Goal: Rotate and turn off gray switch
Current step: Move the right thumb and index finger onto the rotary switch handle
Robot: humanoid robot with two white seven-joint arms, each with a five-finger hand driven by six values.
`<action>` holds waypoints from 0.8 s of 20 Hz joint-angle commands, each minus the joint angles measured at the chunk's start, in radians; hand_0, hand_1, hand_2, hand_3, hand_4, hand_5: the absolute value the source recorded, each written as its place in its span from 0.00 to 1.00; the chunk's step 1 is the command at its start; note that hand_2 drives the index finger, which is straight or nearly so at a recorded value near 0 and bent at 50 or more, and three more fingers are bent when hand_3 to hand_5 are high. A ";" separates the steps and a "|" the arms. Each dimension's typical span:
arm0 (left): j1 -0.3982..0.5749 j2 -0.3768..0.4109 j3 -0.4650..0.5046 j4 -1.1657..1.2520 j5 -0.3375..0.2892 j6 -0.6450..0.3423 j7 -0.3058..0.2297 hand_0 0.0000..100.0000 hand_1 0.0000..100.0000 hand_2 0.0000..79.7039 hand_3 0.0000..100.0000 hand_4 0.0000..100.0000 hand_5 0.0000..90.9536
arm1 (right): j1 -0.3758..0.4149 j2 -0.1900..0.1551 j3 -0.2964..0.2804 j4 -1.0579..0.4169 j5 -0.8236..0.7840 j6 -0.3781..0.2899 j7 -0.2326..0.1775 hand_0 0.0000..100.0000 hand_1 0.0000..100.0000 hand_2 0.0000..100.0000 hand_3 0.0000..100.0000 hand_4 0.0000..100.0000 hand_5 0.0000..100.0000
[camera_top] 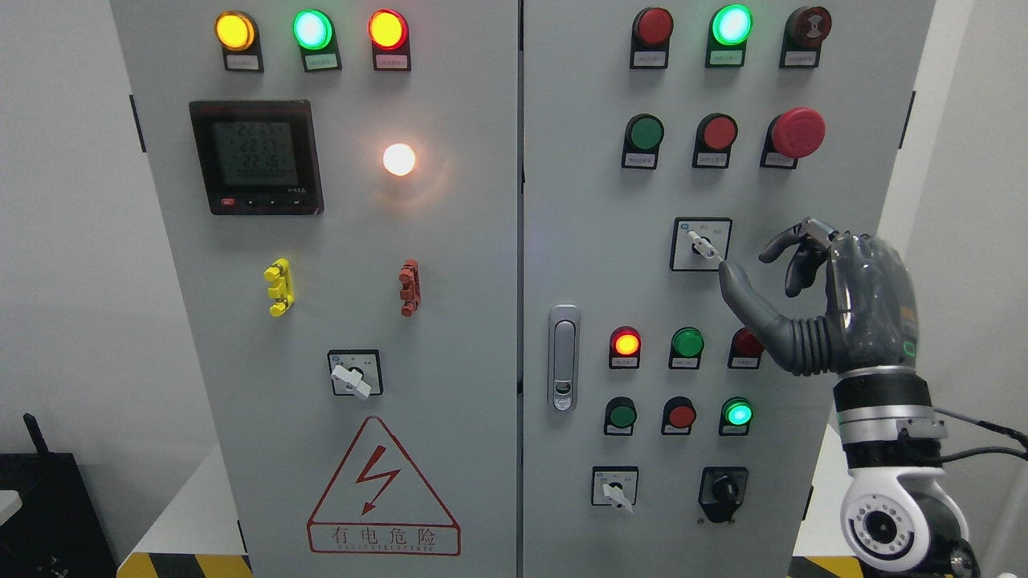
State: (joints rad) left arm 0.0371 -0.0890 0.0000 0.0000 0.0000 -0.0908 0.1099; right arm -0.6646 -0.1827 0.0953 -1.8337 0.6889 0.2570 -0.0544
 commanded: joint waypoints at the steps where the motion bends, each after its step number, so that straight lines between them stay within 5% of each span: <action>1: 0.000 0.000 0.032 0.023 -0.008 0.000 -0.001 0.12 0.39 0.00 0.00 0.00 0.00 | -0.023 0.049 0.023 0.028 -0.006 0.008 -0.001 0.14 0.35 0.59 0.93 0.89 1.00; 16: 0.000 0.000 0.032 0.023 -0.008 0.000 -0.001 0.12 0.39 0.00 0.00 0.00 0.00 | -0.033 0.049 0.031 0.028 0.001 0.038 0.001 0.12 0.40 0.59 0.93 0.89 1.00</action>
State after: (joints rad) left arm 0.0369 -0.0890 0.0000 0.0000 0.0000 -0.0908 0.1120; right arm -0.6938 -0.1453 0.1147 -1.8126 0.6875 0.2891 -0.0543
